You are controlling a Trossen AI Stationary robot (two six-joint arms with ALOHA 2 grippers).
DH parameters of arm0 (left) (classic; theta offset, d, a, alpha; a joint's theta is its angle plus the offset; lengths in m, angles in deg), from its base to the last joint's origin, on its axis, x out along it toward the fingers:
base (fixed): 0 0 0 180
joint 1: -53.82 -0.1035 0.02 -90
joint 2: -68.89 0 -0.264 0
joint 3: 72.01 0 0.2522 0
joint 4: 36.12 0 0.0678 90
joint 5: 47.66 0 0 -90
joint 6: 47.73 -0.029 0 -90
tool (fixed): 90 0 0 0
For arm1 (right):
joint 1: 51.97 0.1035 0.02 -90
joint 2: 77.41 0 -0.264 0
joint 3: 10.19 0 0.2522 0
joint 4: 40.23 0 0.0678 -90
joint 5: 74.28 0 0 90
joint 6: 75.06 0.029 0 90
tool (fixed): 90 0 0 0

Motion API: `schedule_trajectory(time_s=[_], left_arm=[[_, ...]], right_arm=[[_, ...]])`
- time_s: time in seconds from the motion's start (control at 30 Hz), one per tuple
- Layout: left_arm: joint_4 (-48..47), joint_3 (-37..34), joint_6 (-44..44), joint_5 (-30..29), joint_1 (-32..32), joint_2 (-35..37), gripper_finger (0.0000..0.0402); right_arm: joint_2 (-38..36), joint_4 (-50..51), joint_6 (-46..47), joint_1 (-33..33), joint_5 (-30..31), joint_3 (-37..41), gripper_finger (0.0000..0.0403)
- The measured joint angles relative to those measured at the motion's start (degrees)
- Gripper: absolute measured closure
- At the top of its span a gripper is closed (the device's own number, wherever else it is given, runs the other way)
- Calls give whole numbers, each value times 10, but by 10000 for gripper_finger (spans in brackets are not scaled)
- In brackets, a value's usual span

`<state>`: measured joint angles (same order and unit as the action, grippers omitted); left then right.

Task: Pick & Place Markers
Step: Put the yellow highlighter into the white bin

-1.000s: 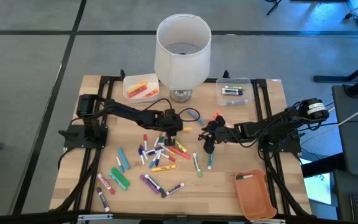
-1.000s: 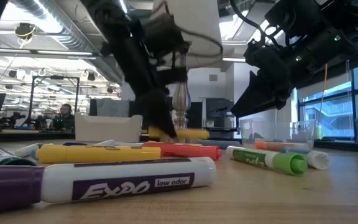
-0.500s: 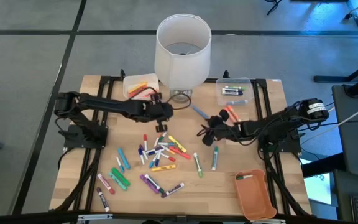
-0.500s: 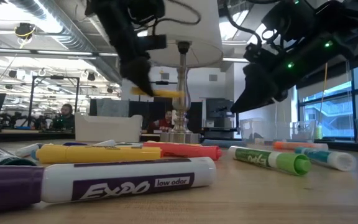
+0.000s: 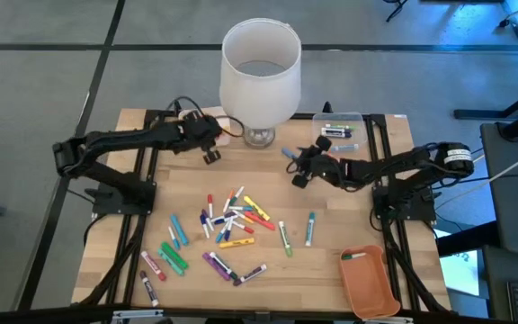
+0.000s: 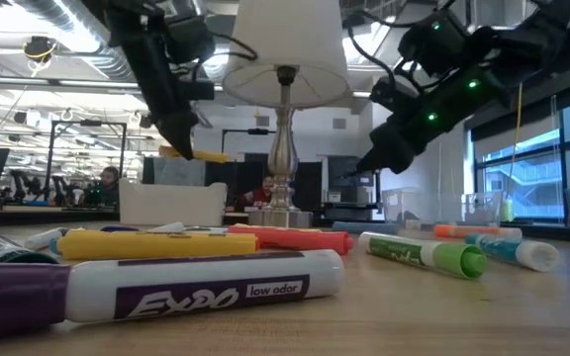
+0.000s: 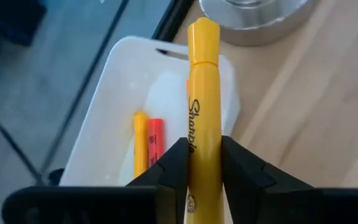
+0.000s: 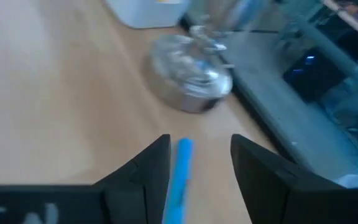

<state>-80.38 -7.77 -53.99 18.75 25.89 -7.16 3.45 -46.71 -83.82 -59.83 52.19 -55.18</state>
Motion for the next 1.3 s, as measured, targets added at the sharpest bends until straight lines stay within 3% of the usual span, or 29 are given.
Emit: schedule_trajectory(time_s=[0.3, 0.67, 0.97, 1.3], left_arm=[[38, -39, -18, 98, -99, -3, 320], [33, -39, 6, 123, -97, -3, 319], [0, -39, 22, 119, -64, -3, 316], [-101, -39, 111, 55, -48, -3, 315]], right_arm=[[0, 24, 72, -41, 0, 0, 235], [0, 7, 53, -41, -6, 0, 235], [0, 5, 42, -38, -6, 0, 235], [0, 8, 40, -20, -6, 0, 235]])
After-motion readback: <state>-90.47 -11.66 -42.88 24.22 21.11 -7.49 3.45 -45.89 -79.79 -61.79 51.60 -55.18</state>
